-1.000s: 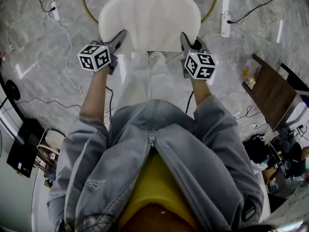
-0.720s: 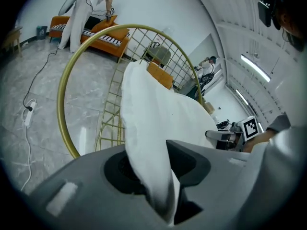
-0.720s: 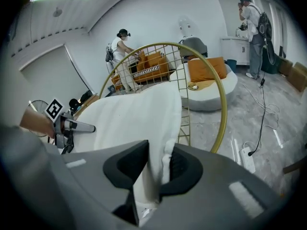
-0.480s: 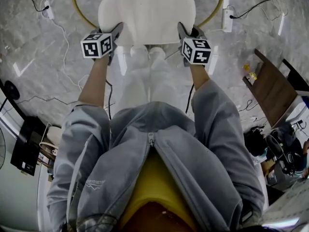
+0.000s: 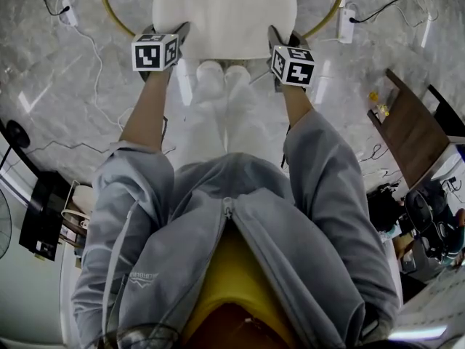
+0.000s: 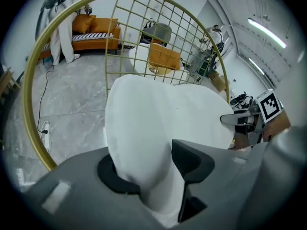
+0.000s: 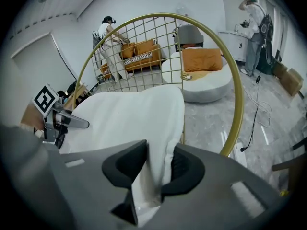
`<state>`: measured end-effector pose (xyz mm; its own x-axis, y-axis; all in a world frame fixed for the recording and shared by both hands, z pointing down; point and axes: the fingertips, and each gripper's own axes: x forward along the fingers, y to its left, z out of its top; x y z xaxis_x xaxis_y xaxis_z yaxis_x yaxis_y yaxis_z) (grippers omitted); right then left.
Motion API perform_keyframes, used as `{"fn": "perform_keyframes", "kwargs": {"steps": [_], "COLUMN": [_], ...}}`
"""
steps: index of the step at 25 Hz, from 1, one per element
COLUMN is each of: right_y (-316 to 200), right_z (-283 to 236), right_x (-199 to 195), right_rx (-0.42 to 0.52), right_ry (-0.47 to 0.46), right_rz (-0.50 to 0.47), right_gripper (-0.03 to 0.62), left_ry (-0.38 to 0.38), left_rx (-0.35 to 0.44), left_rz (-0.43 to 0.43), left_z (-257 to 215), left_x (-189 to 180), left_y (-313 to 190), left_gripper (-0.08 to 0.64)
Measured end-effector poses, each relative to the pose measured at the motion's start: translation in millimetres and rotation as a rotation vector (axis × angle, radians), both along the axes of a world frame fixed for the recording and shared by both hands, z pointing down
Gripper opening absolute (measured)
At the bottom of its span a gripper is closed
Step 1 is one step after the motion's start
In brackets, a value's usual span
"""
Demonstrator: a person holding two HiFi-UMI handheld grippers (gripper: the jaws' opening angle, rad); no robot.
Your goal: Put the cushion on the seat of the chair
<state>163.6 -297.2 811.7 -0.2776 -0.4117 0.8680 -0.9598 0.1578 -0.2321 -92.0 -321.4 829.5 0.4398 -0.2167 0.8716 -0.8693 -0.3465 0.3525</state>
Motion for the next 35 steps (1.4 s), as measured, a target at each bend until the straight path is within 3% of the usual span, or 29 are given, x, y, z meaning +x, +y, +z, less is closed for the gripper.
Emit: {"fn": "perform_keyframes", "kwargs": {"steps": [4,7,9,11,15,17,19,21,23,25,28,35], "right_y": [-4,-10,-15,-16,-9,-3,3,9,16,25,41,105], "right_z": [3,1,-4,-8,-9,-12,-17,-26,-38,-52,-73,-124], "right_x": [2,11,22,27,25,24,19,13,6,-5,-19,-29], "right_rx": [0.003,0.017,0.044,0.066,0.064,0.06,0.061,0.066,0.068,0.061,0.039,0.03], "right_ry": [0.054,0.132,0.194,0.23,0.23,0.221,0.198,0.157,0.113,0.065,0.017,0.038], "right_rz": [-0.02,0.008,0.035,0.031,0.003,0.007,0.003,0.001,-0.002,-0.023,-0.06,-0.117], "right_gripper": [0.14,0.272,0.299,0.317,0.319,0.304,0.234,0.126,0.002,0.0,-0.001,-0.002], "left_ry": [-0.051,-0.139,-0.216,-0.257,-0.262,-0.247,-0.232,-0.171,-0.056,0.011,0.029,0.058], "left_rx": [-0.026,-0.019,0.013,0.047,0.082,0.091,0.111,0.118,0.087,0.068,0.075,0.122], "left_rz": [0.036,0.023,0.028,0.049,0.034,0.015,0.018,0.033,0.045,0.051,0.04,0.057], "left_z": [9,9,5,2,-5,-13,-26,-37,-46,-58,-80,-140], "left_x": [-4,-21,-33,-38,-43,-42,-39,-29,-10,1,6,23], "left_y": [3,1,-2,-4,-3,-1,3,11,26,41,59,113], "left_gripper": [0.303,0.453,0.519,0.54,0.537,0.497,0.295,0.03,0.008,0.008,0.008,0.008]}}
